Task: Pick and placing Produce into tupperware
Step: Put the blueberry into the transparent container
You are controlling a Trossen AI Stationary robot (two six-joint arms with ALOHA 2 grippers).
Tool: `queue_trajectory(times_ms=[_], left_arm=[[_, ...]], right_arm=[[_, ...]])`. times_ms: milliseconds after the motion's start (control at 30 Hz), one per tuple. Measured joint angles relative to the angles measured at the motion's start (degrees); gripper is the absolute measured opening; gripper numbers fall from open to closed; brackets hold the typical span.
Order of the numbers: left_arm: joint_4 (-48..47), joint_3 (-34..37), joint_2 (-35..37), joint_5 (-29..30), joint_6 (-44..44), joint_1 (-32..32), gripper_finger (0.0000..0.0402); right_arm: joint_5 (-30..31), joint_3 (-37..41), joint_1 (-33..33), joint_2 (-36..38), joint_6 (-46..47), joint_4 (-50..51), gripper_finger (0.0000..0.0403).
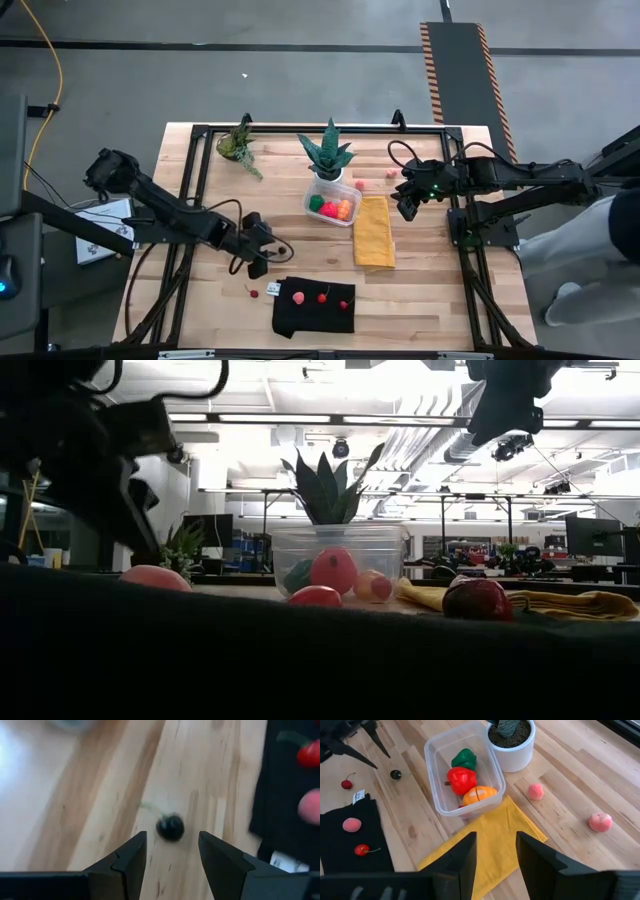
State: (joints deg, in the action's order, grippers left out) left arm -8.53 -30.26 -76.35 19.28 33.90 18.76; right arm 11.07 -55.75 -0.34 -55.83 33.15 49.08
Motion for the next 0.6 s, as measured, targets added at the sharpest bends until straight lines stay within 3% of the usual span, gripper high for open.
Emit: queue_trajectory(times_ms=[600], left_arm=[[5.7, 0.0, -7.2, -0.2, 1.9, 0.0, 0.0168]], right_arm=[[0.0, 0.0, 0.0, 0.0, 0.4, 0.0, 0.0129]])
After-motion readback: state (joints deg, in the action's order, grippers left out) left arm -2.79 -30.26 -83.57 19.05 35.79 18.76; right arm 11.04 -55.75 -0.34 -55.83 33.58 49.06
